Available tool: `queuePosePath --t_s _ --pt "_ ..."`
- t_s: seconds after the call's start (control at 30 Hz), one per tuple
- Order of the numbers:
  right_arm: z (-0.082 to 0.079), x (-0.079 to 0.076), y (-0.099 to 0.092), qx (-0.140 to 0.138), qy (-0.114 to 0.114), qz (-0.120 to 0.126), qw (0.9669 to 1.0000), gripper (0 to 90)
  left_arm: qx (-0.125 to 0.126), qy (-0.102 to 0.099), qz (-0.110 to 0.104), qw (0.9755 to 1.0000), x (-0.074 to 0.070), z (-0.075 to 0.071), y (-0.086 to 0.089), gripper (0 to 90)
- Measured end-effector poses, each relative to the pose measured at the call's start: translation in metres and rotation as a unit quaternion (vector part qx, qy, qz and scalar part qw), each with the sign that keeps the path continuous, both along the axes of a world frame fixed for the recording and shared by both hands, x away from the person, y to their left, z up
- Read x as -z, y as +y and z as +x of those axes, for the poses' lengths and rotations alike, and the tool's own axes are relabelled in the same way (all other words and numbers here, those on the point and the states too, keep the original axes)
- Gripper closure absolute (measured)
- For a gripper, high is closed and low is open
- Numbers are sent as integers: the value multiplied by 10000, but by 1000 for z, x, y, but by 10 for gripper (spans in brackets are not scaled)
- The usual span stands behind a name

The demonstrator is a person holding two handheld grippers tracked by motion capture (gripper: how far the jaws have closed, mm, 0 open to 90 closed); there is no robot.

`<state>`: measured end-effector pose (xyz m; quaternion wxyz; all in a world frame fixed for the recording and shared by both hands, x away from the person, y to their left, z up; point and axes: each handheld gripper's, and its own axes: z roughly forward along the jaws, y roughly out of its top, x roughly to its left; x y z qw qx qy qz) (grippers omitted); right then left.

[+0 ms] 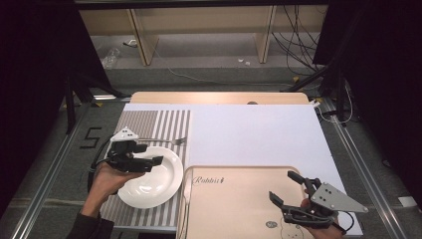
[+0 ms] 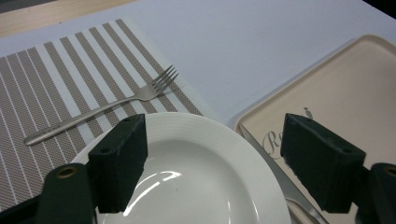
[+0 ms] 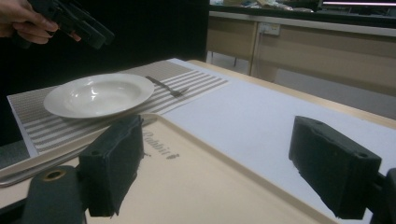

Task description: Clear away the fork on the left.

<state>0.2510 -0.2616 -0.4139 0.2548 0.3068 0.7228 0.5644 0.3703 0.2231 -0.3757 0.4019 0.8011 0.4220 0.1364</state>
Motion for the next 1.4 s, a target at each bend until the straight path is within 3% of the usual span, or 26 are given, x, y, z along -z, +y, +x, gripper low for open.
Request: queuePosePath --t_s 0.13,0.37,0.6,0.67,0.8,1.0,1.1,1.4 --pt "0 0 0 15 18 -31 10000 186 28 -41 216 9998 -2 10 4 229" --pt "0 0 1 20 43 -37 10000 186 90 -104 655 9978 -5 41 11 229" --pt "0 0 1 13 32 -26 10000 185 124 123 1079 9940 3 74 10 229" --pt "0 1 1 12 34 -25 10000 186 171 219 1229 9920 8 83 8 229" --pt "0 0 1 0 45 -46 10000 186 282 333 1636 9856 18 98 2 228" --pt "0 0 1 -30 19 -36 10000 186 397 527 1843 9806 27 125 -5 235" --pt "-1 0 1 -38 37 -90 9999 186 452 632 2097 9747 33 138 -8 234" --pt "0 0 1 -56 35 -52 10000 186 526 942 2303 9671 50 161 -10 238"
